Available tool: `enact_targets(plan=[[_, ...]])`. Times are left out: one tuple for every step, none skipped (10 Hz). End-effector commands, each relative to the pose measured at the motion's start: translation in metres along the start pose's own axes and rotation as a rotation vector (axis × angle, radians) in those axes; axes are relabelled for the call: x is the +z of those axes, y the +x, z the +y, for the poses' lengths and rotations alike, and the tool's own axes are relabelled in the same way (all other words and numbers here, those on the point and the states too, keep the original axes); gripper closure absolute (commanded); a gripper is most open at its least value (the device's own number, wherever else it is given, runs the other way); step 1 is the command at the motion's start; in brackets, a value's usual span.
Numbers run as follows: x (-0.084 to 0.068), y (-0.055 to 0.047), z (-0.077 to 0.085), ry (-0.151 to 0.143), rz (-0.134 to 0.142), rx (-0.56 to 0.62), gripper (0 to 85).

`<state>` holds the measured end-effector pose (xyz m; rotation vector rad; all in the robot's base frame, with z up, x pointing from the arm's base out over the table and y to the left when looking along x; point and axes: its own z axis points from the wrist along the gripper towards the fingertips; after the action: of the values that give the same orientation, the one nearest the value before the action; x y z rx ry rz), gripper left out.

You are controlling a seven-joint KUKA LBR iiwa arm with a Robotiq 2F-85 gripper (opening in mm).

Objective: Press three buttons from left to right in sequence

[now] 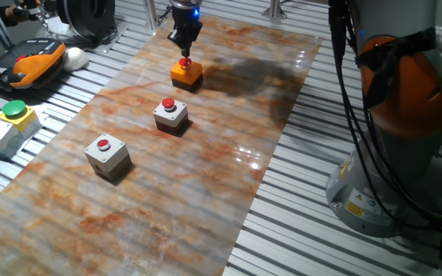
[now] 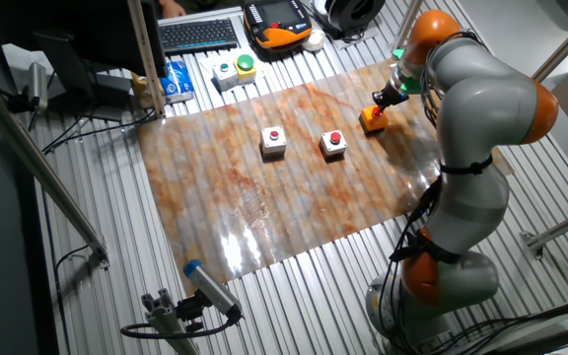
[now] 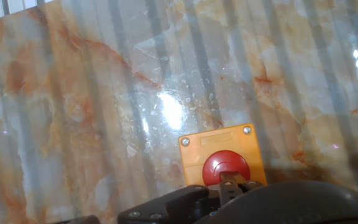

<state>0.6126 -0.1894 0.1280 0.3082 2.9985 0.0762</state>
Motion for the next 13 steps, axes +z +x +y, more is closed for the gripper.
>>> enact_targets(plan=[[-0.0001, 0.0000, -0.0003, 0.000, 0.000, 0.002, 85.0], [-0.0001, 0.0000, -0.0003, 0.002, 0.000, 0.004, 85.0], [-0.0001, 0.0000, -0.0003, 0.004, -0.004, 0.004, 85.0], [-0.0001, 0.0000, -0.0003, 0.005, -0.004, 0.004, 85.0], [-0.0001, 0.0000, -0.0003, 0.004, -0.002, 0.005, 85.0], [-0.0001, 0.0000, -0.0003, -0.001, 0.000, 0.007, 85.0], [-0.0001, 0.0000, -0.0003, -0.037, 0.031, 0.017, 85.0], [-0.0001, 0.0000, -0.0003, -0.045, 0.060, 0.020, 85.0], [-0.0001, 0.0000, -0.0003, -0.055, 0.078, 0.022, 85.0], [-0.0001, 0.0000, -0.0003, -0.048, 0.090, 0.023, 85.0], [-0.0001, 0.0000, -0.0003, -0.058, 0.109, 0.030, 85.0], [-0.0001, 0.0000, -0.0003, -0.058, 0.121, 0.032, 85.0], [-0.0001, 0.0000, -0.0003, -0.055, 0.127, 0.037, 85.0]])
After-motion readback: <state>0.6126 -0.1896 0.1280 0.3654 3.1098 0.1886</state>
